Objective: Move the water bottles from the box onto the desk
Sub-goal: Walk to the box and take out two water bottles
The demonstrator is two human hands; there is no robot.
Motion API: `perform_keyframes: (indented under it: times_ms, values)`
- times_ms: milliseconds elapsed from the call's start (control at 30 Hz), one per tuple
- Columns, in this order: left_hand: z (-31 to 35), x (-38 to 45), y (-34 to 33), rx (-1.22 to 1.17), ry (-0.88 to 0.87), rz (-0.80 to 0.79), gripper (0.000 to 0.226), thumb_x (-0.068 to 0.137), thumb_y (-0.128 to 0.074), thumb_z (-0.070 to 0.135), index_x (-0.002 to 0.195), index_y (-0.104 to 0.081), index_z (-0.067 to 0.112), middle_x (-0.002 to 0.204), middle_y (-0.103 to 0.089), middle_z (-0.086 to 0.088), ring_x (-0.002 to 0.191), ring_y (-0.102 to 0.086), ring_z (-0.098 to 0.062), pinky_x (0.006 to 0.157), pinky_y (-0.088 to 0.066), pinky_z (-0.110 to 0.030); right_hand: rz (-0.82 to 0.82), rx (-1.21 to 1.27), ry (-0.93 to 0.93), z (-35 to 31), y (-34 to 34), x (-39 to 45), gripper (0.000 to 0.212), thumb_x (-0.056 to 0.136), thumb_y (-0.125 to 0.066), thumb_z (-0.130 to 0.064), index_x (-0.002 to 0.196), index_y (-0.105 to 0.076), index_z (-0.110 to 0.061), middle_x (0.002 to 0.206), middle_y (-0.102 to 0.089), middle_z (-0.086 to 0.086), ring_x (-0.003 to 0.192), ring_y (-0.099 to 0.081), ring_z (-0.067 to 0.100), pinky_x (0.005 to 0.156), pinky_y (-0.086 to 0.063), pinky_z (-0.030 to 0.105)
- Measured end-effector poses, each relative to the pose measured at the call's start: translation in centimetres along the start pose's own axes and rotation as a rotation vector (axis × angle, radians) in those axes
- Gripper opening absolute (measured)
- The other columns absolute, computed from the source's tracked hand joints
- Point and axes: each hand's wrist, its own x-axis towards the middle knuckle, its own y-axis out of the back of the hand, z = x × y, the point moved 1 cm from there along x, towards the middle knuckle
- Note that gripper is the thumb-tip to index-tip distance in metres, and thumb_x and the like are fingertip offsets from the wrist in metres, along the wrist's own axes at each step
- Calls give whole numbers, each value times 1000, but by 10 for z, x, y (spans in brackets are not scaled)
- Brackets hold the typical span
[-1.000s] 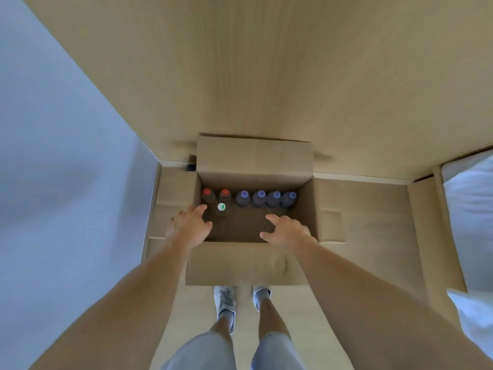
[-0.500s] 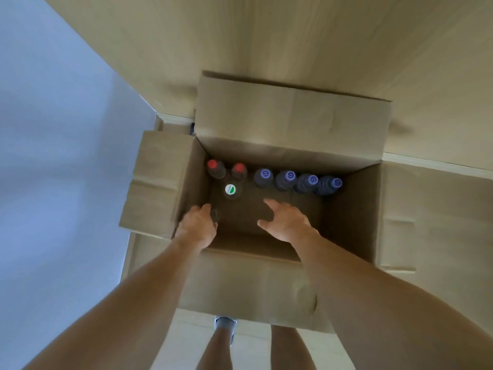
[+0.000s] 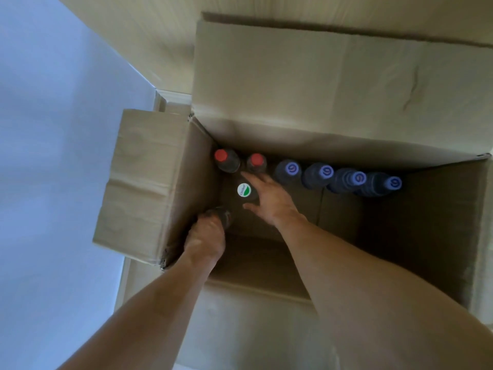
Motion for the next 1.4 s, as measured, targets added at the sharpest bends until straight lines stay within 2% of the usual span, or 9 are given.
perform_keyframes:
  times_ms: [267, 400, 667, 833, 967, 1033, 1233, 1300, 1400]
  values:
    - [5, 8, 3, 84, -29, 40, 27, 106, -42, 13, 118, -67, 11, 113, -72, -10, 105, -71, -25, 84, -56, -33, 48, 197, 32, 1, -7, 9, 49, 91, -70, -20, 138, -56, -20, 146, -50, 4, 135, -46, 23, 111, -35, 32]
    - [20, 4, 11, 103, -90, 44, 22, 102, -51, 10, 117, -67, 13, 112, -71, -8, 105, -70, -25, 84, -55, -33, 83, 263, -46, 18, 3, -9, 51, 92, -70, -19, 141, -54, -22, 148, -49, 0, 138, -43, 17, 114, -31, 28]
    - [77, 0, 11, 102, -276, 14, 12, 98, -61, 15, 108, -67, 15, 101, -71, -4, 98, -70, -20, 83, -57, -33, 60, 225, -266, 75, 24, -64, 54, 94, -66, -23, 144, -47, -30, 150, -46, -3, 140, -41, 17, 116, -37, 41]
    - [105, 10, -1, 104, -323, -31, 16, 97, -62, 20, 112, -63, 17, 80, -50, -1, 97, -65, -19, 77, -49, -32, 85, 196, -260, 107, 30, -83, 52, 93, -68, -22, 142, -53, -23, 146, -51, 1, 137, -45, 18, 115, -37, 41]
    - [101, 18, -17, -39, -426, 66, 43, 91, -69, 28, 132, -57, 22, 134, -50, -3, 120, -56, -23, 96, -50, -37, 121, 158, -196, 120, 26, -82, 51, 90, -71, -22, 139, -56, -20, 142, -53, 4, 133, -48, 20, 113, -39, 39]
    - [93, 21, -21, -119, -457, 65, 57, 89, -72, 30, 141, -50, 27, 146, -42, -2, 131, -48, -25, 105, -48, -40, 134, 161, -211, 125, 24, -80, 54, 87, -75, -22, 138, -57, -21, 141, -53, 4, 131, -49, 21, 112, -40, 39]
    - [77, 48, -25, -206, -514, -55, 88, 79, -83, 24, 153, -38, 36, 150, -44, 0, 136, -44, -27, 110, -42, -43, 30, 221, -191, 148, 16, -66, 78, 71, -88, -11, 140, -54, -24, 140, -54, 1, 128, -51, 19, 104, -33, 17]
    - [76, 58, -30, -221, -529, -103, 96, 74, -86, 19, 154, -35, 34, 151, -45, 0, 136, -45, -27, 111, -41, -42, 4, 219, -187, 156, 13, -62, 86, 68, -88, -6, 143, -50, -25, 143, -53, 0, 130, -51, 19, 107, -34, 20]
    - [81, 69, -39, -249, -542, -100, 88, 75, -84, 15, 151, -41, 29, 147, -50, -3, 133, -49, -30, 109, -42, -45, -2, 196, -185, 165, 12, -55, 85, 67, -87, -5, 142, -51, -26, 139, -57, 1, 126, -55, 20, 108, -42, 30]
